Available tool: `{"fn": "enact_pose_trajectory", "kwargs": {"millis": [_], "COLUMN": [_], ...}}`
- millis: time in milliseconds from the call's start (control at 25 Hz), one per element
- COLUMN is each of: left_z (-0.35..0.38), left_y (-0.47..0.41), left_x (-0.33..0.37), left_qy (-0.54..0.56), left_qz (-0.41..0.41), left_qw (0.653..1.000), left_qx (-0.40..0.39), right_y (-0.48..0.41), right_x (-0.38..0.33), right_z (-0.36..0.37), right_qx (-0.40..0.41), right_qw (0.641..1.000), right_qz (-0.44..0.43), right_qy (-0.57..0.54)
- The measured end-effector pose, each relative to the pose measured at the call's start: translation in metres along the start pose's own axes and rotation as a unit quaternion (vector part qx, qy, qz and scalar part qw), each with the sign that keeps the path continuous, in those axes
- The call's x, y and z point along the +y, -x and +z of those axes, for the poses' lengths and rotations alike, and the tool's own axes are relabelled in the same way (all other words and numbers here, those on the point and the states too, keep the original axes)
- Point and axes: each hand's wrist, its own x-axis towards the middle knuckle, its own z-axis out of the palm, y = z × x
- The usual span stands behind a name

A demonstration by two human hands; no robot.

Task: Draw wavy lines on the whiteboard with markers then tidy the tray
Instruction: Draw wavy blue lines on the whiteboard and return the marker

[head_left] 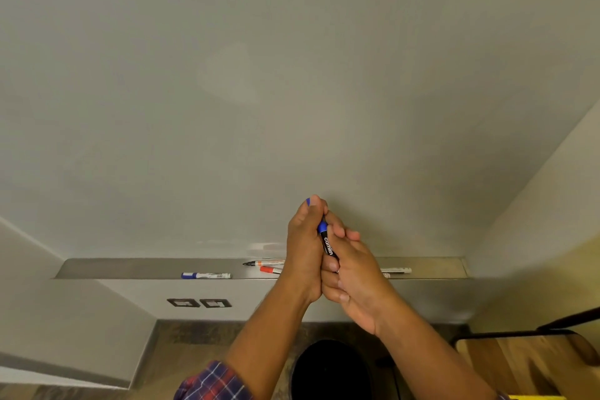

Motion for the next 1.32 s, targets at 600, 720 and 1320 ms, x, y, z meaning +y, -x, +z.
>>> {"fn": "enact_pose_trajectory", "kwargs": {"millis": [600, 720, 1320], "left_z": [-0.029, -0.029, 0.037], "left_y": [-0.029, -0.033, -0.037], "left_x": [0.036, 0.051, 0.226], "left_qy": [0.216, 0.205, -0.133], "left_qz": [-0.041, -0.017, 0.465], "left_qw": [0.970, 0.971, 0.869], "left_qx": [-0.104, -0.123, -0.105], "right_y": [-0.005, -0.003, 0.009], "right_x": [-0.018, -0.037, -0.211], "right_z": [0.008, 0.015, 0.068], "right_qx": [-0.044, -0.032, -0.041], "right_qw": [0.993, 0.981, 0.780], "right_qz": [-0.090, -0.157, -0.580], "right_qy": [0.057, 0.105, 0.232]}}
